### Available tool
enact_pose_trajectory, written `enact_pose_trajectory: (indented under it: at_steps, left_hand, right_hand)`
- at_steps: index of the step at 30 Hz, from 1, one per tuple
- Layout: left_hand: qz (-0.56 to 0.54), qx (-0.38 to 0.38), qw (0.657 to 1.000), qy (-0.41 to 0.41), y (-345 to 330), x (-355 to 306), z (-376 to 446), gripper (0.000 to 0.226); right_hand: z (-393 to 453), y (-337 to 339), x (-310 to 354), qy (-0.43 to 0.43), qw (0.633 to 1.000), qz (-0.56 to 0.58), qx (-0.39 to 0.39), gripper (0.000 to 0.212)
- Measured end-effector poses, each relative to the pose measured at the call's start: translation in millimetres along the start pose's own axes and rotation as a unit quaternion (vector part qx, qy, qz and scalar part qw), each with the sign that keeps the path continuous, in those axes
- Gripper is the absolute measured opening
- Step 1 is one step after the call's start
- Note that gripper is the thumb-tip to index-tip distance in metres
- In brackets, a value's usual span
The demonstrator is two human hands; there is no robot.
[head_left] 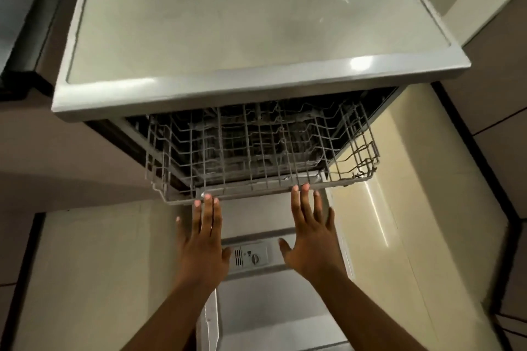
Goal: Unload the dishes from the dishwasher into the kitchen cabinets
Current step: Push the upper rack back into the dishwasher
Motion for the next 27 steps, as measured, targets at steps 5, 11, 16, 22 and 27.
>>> enact_pose_trajectory:
  at_steps: [5, 11, 16, 22, 27]
  left_hand:
    - [0.011, 0.002, 1.000, -0.027, 13, 13, 42, 0.114]
    - [0.043, -0.021, 0.995, -0.093, 37, 25, 100, 0.112]
    - [0.064, -0.017, 0.992, -0.109, 47, 36, 143, 0.116]
    - [0.061, -0.017, 0.993, -0.100, 49, 30, 144, 0.109]
    - [0.049, -0.031, 0.992, -0.111, 55, 18, 133, 0.105]
  right_hand:
    - [39, 21, 2, -0.027, 1.000, 0.013, -0.003, 0.115]
    - [98, 34, 11, -0.060, 0.997, 0.013, -0.043, 0.116]
    - [137, 45, 10, -0.070, 0.997, -0.005, -0.038, 0.121]
    - [141, 43, 14, -0.081, 0.996, 0.004, -0.035, 0.126]
    - [134, 48, 18, -0.072, 0.997, 0.003, -0.026, 0.125]
Point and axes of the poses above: each hand's wrist, its own z-axis towards the middle knuckle, its own y-axis out of the back of the hand, x = y × z, the point moved 8 cm from there along z, towards the middle knuckle, and after that the axes turned 10 degrees about -z, right-handed, at the moved point
